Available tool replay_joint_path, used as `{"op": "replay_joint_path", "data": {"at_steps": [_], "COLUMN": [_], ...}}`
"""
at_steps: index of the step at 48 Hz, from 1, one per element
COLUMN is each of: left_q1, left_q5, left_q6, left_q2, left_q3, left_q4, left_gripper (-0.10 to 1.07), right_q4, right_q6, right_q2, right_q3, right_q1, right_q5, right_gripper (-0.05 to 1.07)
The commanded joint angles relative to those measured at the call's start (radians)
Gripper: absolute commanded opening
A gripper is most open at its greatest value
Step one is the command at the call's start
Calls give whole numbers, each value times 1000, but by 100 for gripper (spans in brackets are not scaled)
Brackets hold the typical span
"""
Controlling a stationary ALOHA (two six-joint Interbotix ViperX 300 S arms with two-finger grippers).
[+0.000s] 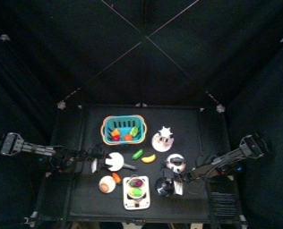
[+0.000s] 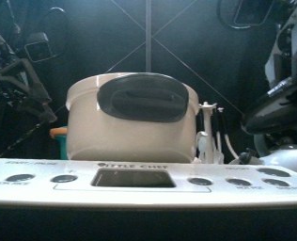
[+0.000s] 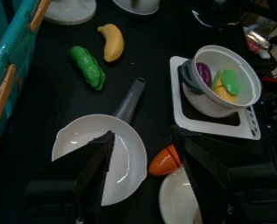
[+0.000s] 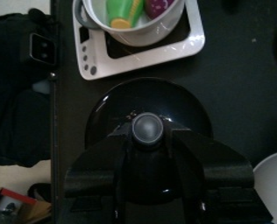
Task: Place pot lid to the right of the stove
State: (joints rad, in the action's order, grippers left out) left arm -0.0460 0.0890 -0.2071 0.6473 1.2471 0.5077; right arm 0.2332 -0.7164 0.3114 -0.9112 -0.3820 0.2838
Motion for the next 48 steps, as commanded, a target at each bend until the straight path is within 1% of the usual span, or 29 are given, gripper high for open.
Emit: {"op": "replay_joint_path", "data": {"at_steps": [1,8,13,21,25,29,32,40,48], "left_q1": [2,6,6,18,18,20,18,20,20], "left_q5": [5,5,5,5,5,5,5,2,-9], "left_q6": [-2,0,-2,-2,-2,-2,-2,-2,-2], "left_q2": [-2,-2,0,0,-2,-2,-2,0,0], "left_q3": [-28,-25,-23,-23,-23,-25,-26,-25,-23], "left_q4": [0,0,0,0,0,0,0,0,0], "left_gripper": [90,90,90,90,90,90,90,90,89], "right_q4": [-6,-44,-80,-86,-101,-97,-80,-11,34], "right_q6": [2,0,2,0,0,5,5,5,6], "right_q2": [-25,-75,-97,-101,-101,-98,-97,-98,-98], "right_q3": [6,8,5,6,6,8,12,44,109], "right_q1": [15,28,29,29,48,54,60,63,75], "right_q5": [-3,-3,-5,-5,-5,-6,-9,-14,-26], "right_gripper": [54,58,67,83,93,99,101,101,101]}}
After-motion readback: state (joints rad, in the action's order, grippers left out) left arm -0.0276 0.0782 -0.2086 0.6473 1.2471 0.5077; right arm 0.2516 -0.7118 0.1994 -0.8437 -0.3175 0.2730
